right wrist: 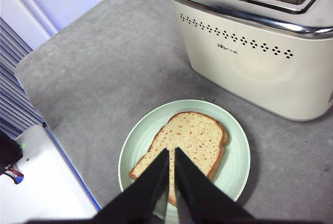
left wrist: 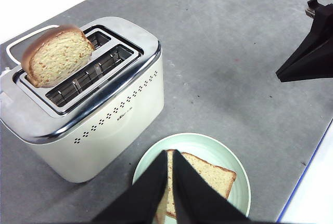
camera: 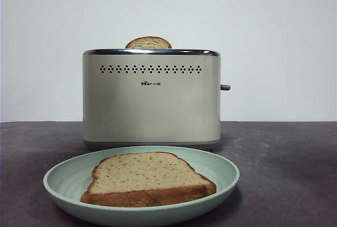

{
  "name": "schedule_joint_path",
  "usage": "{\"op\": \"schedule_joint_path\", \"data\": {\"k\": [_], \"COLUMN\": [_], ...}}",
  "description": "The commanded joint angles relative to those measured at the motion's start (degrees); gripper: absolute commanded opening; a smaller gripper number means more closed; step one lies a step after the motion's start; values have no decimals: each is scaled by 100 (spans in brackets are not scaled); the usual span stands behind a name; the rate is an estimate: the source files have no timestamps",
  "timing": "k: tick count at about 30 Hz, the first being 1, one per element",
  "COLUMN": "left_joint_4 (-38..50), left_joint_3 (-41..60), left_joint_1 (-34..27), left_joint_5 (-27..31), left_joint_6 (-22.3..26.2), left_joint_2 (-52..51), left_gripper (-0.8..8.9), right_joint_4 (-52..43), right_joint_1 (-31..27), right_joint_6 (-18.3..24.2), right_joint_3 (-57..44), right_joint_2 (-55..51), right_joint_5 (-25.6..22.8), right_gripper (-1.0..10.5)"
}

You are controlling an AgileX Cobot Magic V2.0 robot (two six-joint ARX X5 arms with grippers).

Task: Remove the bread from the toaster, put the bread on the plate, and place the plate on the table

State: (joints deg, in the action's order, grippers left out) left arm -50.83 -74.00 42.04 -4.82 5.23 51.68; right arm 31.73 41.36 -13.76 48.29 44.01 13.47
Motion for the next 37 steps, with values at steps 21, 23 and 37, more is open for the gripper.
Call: {"op": "schedule_joint_path", "data": {"k": [21, 23, 37], "left_joint_4": [114, 107, 2402], "left_joint_3": [-142, -142, 1504], "left_joint_1": [57, 44, -2354], "left_joint_5": [-4, -4, -7], "left_joint_6": [-13, -15, 4], "left_joint_2": [44, 39, -1744], "left_gripper": [8, 8, 8], "right_joint_4": [-42, -42, -39], "right_joint_1": [44, 44, 44], "right_joint_6": [44, 44, 44], "right_joint_3": [90, 90, 90], "right_joint_2": [-42, -42, -42], "right_joint_5": [-4, -4, -7], "right_gripper": [4, 4, 4]}}
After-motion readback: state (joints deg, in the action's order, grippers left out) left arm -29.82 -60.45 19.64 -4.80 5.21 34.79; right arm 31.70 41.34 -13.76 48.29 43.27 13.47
